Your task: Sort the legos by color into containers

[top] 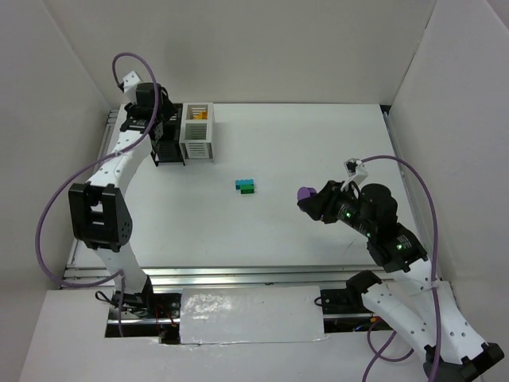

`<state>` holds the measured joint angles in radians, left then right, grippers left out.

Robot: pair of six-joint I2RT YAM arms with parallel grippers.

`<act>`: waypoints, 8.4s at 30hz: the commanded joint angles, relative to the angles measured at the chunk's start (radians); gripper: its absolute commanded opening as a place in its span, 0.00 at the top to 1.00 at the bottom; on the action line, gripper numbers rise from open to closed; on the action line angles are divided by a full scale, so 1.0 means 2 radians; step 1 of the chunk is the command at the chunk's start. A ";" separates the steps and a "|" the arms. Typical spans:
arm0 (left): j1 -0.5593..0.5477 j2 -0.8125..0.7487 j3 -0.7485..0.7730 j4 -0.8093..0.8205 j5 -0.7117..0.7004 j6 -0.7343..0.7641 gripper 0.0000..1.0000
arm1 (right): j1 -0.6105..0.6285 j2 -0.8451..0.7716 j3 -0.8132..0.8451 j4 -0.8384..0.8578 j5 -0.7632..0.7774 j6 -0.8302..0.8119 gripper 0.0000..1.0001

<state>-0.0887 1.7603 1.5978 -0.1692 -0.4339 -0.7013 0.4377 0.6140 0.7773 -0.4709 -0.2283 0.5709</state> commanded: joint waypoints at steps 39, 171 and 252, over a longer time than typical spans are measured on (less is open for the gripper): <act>0.030 0.050 -0.023 0.049 -0.012 -0.009 0.12 | -0.003 0.017 -0.012 0.024 -0.032 -0.007 1.00; -0.249 -0.191 0.003 -0.017 0.205 0.170 1.00 | -0.013 -0.025 -0.020 0.177 -0.075 -0.022 0.00; 0.001 0.141 0.204 -0.117 -0.035 0.175 1.00 | -0.013 -0.033 -0.089 0.107 0.005 0.018 0.00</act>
<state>-0.0837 2.0342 1.9377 -0.3592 -0.4759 -0.2935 0.4179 0.5510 0.6159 -0.3149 -0.2035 0.5911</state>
